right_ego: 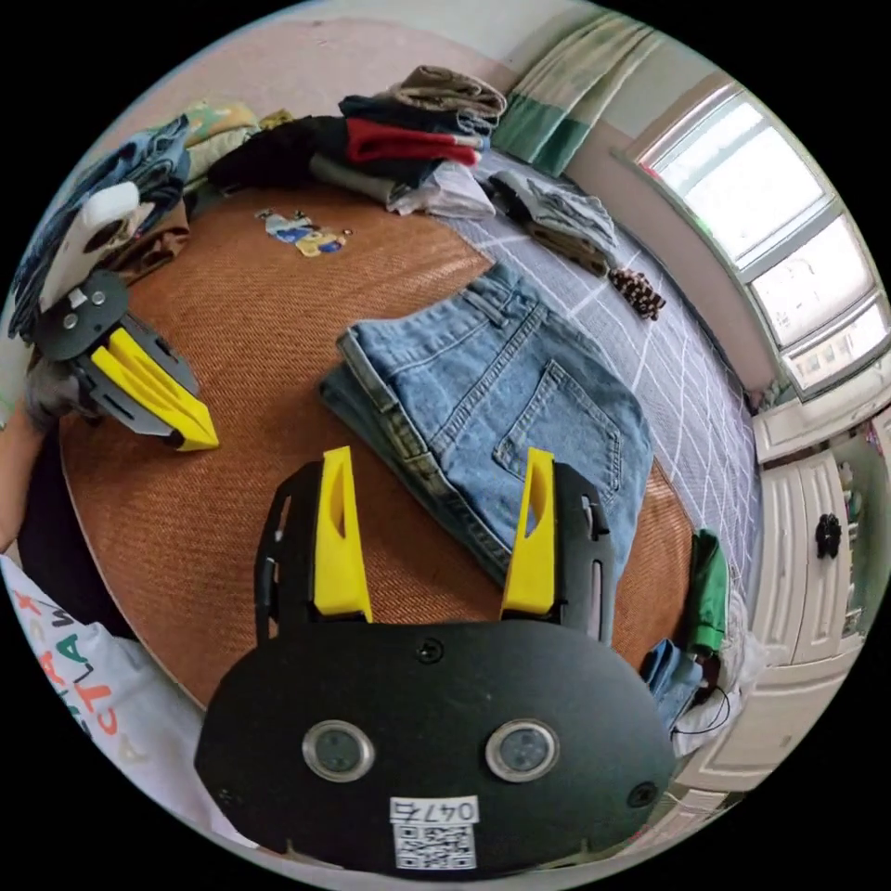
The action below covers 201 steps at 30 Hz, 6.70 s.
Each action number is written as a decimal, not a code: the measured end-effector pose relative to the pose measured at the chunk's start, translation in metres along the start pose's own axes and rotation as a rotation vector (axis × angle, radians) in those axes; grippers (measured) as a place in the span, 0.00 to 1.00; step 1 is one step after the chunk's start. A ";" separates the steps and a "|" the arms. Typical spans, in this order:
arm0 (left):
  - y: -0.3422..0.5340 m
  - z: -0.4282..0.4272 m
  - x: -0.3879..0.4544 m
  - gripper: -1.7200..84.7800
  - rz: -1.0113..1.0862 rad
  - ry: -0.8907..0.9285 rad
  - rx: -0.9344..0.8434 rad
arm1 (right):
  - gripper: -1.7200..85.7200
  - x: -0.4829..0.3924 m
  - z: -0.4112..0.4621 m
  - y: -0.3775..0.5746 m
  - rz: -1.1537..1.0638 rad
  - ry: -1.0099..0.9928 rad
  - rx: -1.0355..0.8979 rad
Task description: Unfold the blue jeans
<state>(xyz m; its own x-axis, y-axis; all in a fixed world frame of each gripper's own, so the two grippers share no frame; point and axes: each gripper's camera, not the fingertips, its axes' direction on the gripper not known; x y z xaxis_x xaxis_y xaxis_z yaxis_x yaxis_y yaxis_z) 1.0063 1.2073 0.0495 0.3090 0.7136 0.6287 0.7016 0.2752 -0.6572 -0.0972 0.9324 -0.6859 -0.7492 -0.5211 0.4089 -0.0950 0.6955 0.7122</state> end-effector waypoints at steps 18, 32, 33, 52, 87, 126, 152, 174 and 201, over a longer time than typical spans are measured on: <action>0.116 -0.106 -0.035 0.01 -0.133 -0.082 0.315 | 0.05 0.040 0.032 0.060 0.352 -0.328 0.081; 0.246 -0.145 -0.064 0.15 -0.311 -0.060 0.249 | 0.05 -0.077 -0.022 0.166 0.168 -0.549 0.235; 0.261 -0.153 -0.059 0.15 -0.327 -0.056 0.256 | 0.05 -0.077 -0.022 0.173 0.160 -0.556 0.239; 0.415 -0.197 -0.111 0.24 -0.585 0.110 0.423 | 0.07 -0.048 -0.015 0.271 0.232 -0.732 0.323; 0.340 -0.382 -0.136 0.16 -0.582 -0.336 0.365 | 0.04 0.263 -0.094 0.707 1.037 -0.036 0.509; -0.010 -0.489 -0.081 0.17 0.046 -0.426 0.158 | 0.04 0.158 -0.076 0.664 0.960 0.165 0.082; -0.027 -0.598 -0.142 0.02 0.021 -0.671 0.265 | 0.01 -0.010 -0.098 0.443 0.593 0.643 0.143; 0.006 -0.556 -0.155 0.12 0.096 -0.387 0.178 | 0.01 -0.035 -0.091 0.375 0.506 0.668 0.064; 0.074 -0.635 -0.194 0.08 -0.380 -0.996 0.315 | 0.01 0.001 -0.064 0.402 0.505 0.655 0.081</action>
<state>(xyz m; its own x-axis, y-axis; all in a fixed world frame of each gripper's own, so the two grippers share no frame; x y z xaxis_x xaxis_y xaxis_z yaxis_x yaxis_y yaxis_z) 1.4058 0.6805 0.1427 -0.6446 0.7075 0.2898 0.4027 0.6364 -0.6579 -0.0944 1.1798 -0.3632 -0.1835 -0.3017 0.9356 0.0853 0.9433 0.3209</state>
